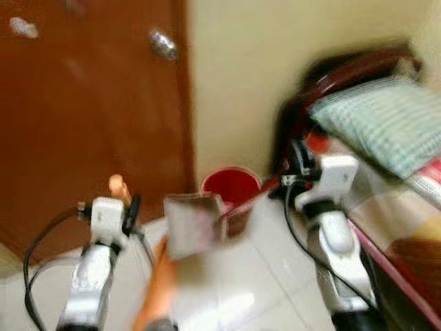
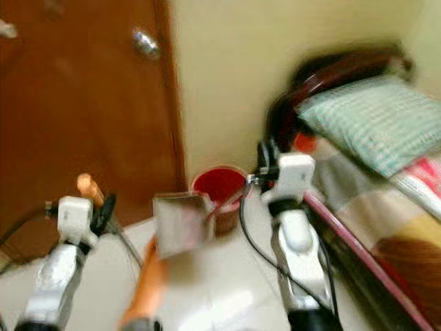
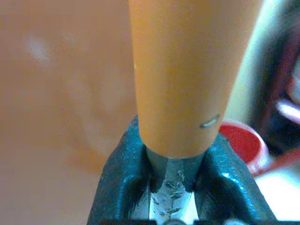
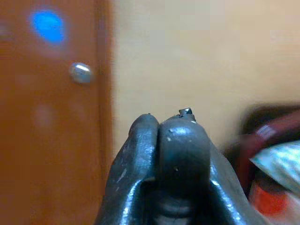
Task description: Sweep floor
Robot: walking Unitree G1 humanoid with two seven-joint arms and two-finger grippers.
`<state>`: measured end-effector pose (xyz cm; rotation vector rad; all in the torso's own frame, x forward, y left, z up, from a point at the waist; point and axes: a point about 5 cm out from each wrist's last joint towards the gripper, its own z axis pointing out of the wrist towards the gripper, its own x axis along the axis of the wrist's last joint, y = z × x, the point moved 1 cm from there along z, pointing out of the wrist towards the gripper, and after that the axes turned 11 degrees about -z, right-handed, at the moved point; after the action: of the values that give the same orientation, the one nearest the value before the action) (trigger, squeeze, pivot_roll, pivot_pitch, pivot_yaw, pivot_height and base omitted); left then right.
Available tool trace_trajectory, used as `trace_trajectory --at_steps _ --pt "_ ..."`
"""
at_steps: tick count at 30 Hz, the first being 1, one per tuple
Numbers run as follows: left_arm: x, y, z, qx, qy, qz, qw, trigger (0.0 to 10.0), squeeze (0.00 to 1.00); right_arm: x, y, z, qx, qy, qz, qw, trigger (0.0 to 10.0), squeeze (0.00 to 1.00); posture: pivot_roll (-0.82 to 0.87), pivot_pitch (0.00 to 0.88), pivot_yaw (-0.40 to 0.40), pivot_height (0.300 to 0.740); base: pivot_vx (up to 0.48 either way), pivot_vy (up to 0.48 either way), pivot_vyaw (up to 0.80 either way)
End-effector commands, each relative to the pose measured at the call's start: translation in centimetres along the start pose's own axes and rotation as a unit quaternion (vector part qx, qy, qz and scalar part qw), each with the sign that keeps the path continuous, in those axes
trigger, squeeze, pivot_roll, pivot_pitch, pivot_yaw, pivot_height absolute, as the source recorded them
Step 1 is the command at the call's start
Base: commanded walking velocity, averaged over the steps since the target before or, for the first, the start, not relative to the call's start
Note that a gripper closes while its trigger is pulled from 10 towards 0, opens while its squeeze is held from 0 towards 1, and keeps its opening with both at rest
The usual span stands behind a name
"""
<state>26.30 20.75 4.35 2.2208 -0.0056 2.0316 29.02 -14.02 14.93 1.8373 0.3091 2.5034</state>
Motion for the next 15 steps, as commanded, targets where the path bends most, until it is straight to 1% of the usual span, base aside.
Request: trace_trajectory --at_steps 1,2,3,6,7,9,11,15 --pt "-1.4 -0.6 -1.0 0.014 -0.031 0.001 0.999 10.0 0.0 -1.3 0.8 -0.3 -0.009 -0.039 -0.038 0.998 10.0 0.0 0.03 0.0 -0.01 0.74 0.0 0.0 0.0" --pt "-1.2 -0.5 -0.9 0.015 -0.028 0.002 0.999 10.0 0.0 -0.3 0.8 0.8 -0.012 -0.014 -0.031 0.999 10.0 0.0 0.03 0.0 -0.008 0.74 0.0 0.0 0.0" --pt "-1.0 -0.6 -0.9 0.018 -0.025 0.003 1.0 10.0 0.0 1.5 0.8 2.2 -0.016 0.016 -0.009 1.0 10.0 0.0 0.03 0.0 -0.005 0.74 0.0 0.0 0.0" --pt "-0.9 -0.8 -0.8 0.026 -0.02 0.002 0.999 10.0 0.0 3.9 0.6 3.9 -0.014 0.057 0.019 0.998 10.0 0.0 0.03 0.0 -0.005 0.74 0.0 0.0 0.0" --pt "-0.8 -0.9 -0.8 0.028 -0.02 0.0 0.999 10.0 0.0 5.0 0.4 4.5 -0.01 0.074 0.018 0.997 10.0 0.0 0.03 0.0 -0.005 0.74 0.0 0.0 0.0" --pt "-0.8 -0.9 -0.9 0.029 -0.02 0.0 0.999 10.0 0.0 5.6 0.3 4.7 -0.009 0.081 0.019 0.996 10.0 0.0 0.03 0.0 -0.005 0.74 0.0 0.0 0.0" --pt "-0.8 -1.1 -1.0 0.031 -0.021 0.003 0.999 10.0 0.0 6.0 0.1 4.8 -0.005 0.084 0.031 0.996 10.0 0.0 0.03 0.0 -0.005 0.74 0.0 0.0 0.0" --pt "-1.0 -1.1 -1.1 0.032 -0.026 0.001 0.999 10.0 0.0 6.4 -0.1 4.4 -0.007 0.078 0.047 0.996 10.0 0.0 0.04 0.0 -0.007 0.74 0.0 0.0 0.0"
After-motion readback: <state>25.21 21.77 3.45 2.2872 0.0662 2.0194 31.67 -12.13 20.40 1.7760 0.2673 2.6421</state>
